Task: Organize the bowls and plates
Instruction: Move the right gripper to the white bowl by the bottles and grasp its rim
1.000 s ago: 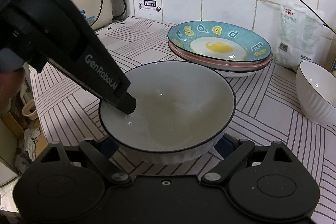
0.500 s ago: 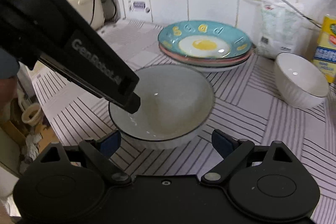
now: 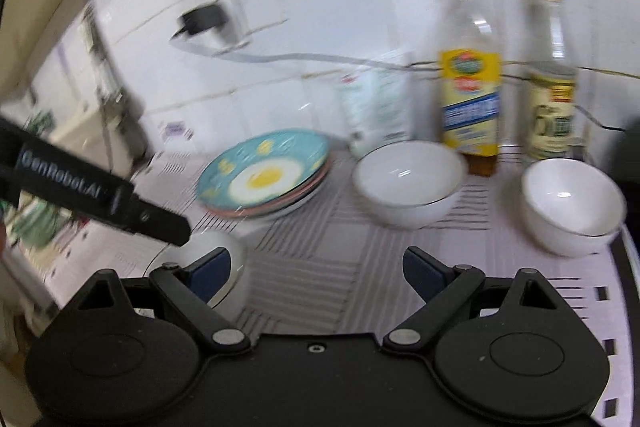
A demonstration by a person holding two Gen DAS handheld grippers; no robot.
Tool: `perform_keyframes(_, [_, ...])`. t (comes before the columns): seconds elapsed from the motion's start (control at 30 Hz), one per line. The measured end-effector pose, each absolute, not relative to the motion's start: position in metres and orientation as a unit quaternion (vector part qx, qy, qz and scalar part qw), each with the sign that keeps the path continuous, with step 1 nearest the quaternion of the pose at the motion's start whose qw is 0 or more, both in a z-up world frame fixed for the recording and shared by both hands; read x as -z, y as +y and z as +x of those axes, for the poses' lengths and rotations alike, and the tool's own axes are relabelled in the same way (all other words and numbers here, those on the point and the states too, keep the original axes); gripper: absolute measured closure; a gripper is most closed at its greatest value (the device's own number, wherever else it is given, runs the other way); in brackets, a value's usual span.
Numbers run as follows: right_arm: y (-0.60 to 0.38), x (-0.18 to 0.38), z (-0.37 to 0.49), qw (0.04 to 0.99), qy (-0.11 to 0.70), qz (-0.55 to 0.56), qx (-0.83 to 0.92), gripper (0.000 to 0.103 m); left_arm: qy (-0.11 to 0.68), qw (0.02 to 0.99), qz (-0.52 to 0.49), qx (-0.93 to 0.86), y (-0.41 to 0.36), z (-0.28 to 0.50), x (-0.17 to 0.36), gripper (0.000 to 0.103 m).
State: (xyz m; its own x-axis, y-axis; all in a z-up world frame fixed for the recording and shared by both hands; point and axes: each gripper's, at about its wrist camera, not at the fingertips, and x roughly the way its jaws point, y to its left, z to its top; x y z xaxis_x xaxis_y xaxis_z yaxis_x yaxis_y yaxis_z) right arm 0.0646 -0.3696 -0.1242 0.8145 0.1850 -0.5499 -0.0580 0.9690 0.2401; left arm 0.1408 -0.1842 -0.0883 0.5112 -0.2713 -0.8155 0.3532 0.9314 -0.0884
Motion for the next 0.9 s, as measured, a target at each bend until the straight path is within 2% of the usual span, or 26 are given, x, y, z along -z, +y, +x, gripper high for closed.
perform_keyframes(0.23, [-0.405,0.125,0.065,0.954,0.274,0.12,-0.031,0.008,0.444,0.871,0.036,0.206,-0.224,0.163,0.092,0.049])
perform_keyframes(0.5, [-0.421,0.157,0.096,0.951,0.285,0.119,-0.01,0.008,0.463,0.862,-0.001,0.206,-0.259,0.2,0.125,0.043])
perform_keyframes(0.9, [-0.396,0.199,0.152,0.946,0.322,0.033,-0.001,0.009,0.487,0.847,-0.026,0.214,-0.282,0.255,0.172,0.043])
